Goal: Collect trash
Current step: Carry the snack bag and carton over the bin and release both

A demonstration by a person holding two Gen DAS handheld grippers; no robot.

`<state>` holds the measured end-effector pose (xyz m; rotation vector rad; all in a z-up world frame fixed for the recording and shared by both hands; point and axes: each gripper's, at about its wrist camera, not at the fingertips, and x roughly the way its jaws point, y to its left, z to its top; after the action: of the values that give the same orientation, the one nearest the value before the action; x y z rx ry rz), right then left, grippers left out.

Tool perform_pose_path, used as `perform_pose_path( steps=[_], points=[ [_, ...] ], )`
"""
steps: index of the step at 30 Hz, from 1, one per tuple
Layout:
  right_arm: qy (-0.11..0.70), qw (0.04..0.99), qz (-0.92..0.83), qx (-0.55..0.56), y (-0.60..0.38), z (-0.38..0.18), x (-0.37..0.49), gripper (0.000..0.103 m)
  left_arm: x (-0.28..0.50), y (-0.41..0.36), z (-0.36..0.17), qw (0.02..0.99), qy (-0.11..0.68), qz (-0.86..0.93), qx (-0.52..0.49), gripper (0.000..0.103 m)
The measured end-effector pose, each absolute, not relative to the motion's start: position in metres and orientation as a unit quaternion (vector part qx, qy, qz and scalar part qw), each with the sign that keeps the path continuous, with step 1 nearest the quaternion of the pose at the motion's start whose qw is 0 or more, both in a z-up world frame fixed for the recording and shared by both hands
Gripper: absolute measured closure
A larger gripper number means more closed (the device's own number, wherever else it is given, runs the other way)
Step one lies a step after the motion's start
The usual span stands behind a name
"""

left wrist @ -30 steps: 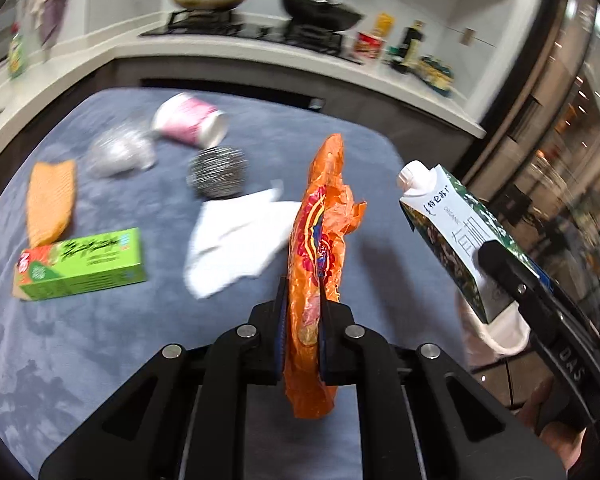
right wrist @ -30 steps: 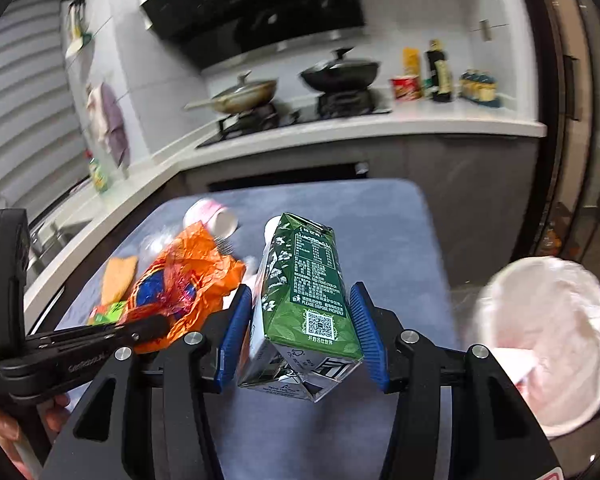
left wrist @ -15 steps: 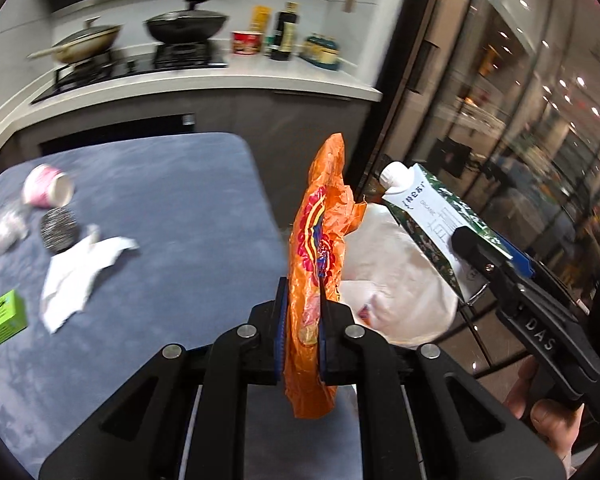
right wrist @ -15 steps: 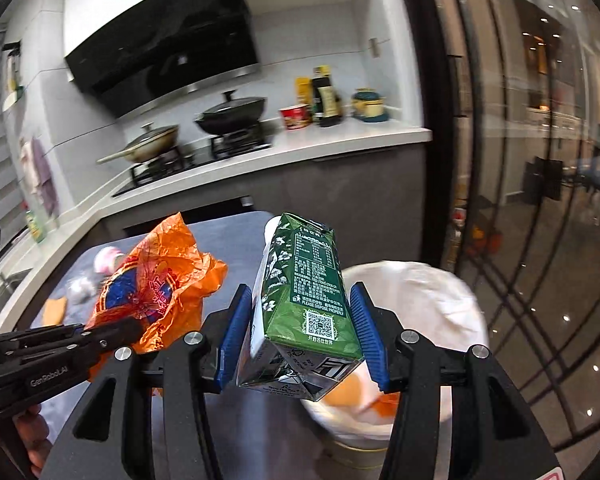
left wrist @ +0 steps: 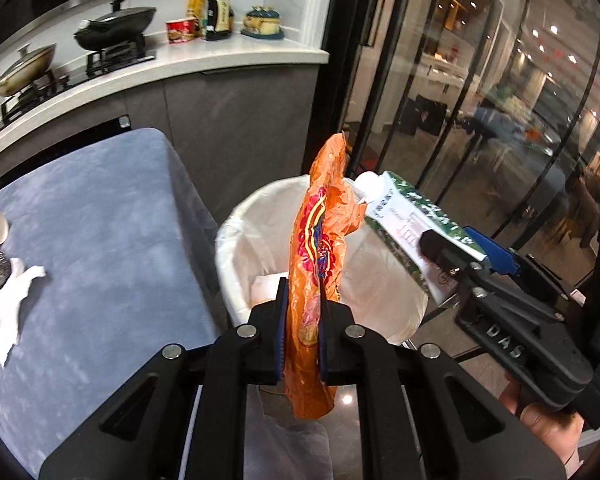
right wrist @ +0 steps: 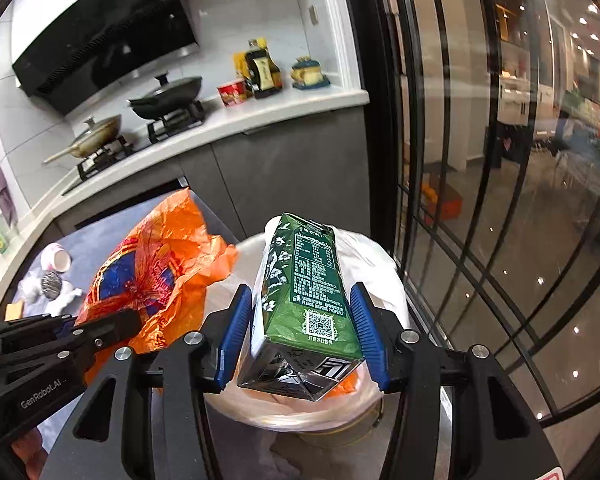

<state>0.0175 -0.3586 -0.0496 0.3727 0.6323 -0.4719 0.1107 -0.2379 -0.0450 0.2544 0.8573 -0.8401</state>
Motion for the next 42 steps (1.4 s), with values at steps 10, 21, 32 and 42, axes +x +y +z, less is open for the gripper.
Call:
perform_pose_path(
  steps=[10, 21, 32, 42],
  points=[
    [0.329, 0.892, -0.236, 0.199, -0.376, -0.076, 0.030, 0.053, 0.113, -0.268, -0.068, 0.809, 0.423, -0.380, 0.146, 0.091],
    [0.330, 0.890, -0.236, 0.209, -0.381, -0.082, 0.037, 0.052, 0.116, -0.277, -0.074, 0.815, 0.430, -0.357, 0.151, 0.064],
    [0.307, 0.895, -0.250, 0.204, -0.375, -0.061, 0.018, 0.042, 0.112, -0.259, -0.055, 0.837, 0.404, -0.340, 0.145, 0.044],
    [0.275, 0.911, -0.242, 0.190, -0.354, -0.033, 0.007, 0.032, 0.107, -0.230, -0.030, 0.853, 0.383, -0.332, 0.124, 0.041]
  ],
)
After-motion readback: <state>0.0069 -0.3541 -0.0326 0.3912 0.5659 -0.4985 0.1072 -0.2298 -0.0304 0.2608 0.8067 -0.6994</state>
